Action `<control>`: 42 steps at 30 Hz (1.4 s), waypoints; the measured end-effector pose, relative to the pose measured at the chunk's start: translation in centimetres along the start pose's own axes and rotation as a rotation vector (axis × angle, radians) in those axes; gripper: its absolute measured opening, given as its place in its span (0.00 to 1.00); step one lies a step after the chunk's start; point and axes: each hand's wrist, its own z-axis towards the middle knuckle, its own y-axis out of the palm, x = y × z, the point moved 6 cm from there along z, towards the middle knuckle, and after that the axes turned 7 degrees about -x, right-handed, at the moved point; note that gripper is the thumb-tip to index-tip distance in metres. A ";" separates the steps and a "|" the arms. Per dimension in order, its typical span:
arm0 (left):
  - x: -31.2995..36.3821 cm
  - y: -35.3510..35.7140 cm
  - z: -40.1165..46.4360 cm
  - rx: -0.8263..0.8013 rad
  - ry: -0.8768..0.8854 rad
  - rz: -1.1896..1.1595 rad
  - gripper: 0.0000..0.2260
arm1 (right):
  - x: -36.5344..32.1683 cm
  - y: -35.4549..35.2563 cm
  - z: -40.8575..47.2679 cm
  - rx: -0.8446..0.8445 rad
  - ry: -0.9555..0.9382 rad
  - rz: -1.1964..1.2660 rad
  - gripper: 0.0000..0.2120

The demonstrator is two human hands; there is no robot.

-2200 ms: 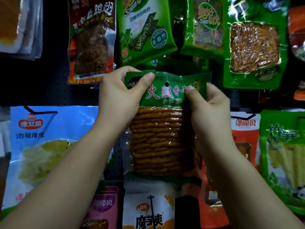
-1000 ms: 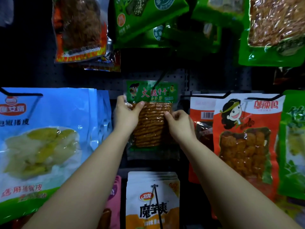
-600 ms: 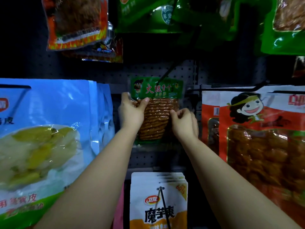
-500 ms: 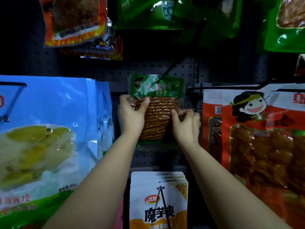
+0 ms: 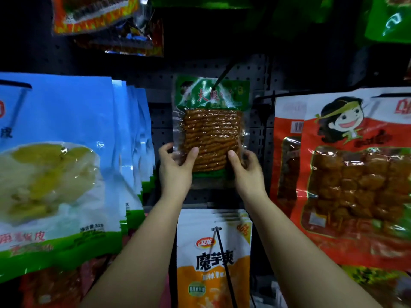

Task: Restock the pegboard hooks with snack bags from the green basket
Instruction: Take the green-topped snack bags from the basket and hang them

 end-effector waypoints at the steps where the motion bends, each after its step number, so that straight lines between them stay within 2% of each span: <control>1: -0.2 0.0 -0.1 0.007 -0.012 0.003 0.29 | 0.2 0.0 -0.2 -0.003 0.012 0.017 0.19; 5: -2.2 -0.2 -2.1 0.005 -0.130 0.007 0.26 | 1.7 -0.2 -2.2 -0.025 0.112 0.006 0.15; 10: -4.3 -1.3 -7.0 -0.090 -0.305 0.024 0.27 | 2.2 -1.8 -6.6 -0.040 0.266 -0.070 0.25; 13: -3.0 -2.7 -11.9 -0.188 -0.225 0.043 0.14 | 1.4 -3.2 -11.1 -0.070 0.282 -0.069 0.25; 15: -2.2 -3.5 -16.1 -0.265 -0.138 0.113 0.07 | 1.3 -4.7 -14.8 -0.111 0.284 -0.061 0.19; 17: -1.9 -4.3 -20.6 -0.298 -0.097 0.154 0.07 | 1.7 -6.5 -19.1 -0.178 0.259 -0.050 0.08; 18: -2.0 -4.5 -22.8 -0.305 -0.093 0.167 0.08 | 2.1 -7.5 -21.3 -0.202 0.250 -0.060 0.05; 20: -3.1 -4.4 -27.2 -0.345 -0.121 0.203 0.08 | 3.5 -9.6 -25.9 -0.221 0.279 -0.091 0.08; 25: -8.5 -0.7 -37.6 -0.590 -0.300 0.257 0.12 | 10.4 -15.6 -35.8 -0.130 0.512 -0.147 0.10; 32: -20.1 7.9 -51.2 -0.774 -0.551 0.200 0.12 | 24.1 -25.4 -49.0 -0.003 0.865 -0.251 0.12; 38: -36.3 12.1 -65.3 -0.930 -0.825 0.188 0.09 | 38.5 -32.6 -62.0 0.095 1.148 -0.336 0.11; 42: -48.7 12.3 -75.7 -1.014 -1.002 0.242 0.06 | 49.4 -34.7 -71.5 0.041 1.315 -0.415 0.06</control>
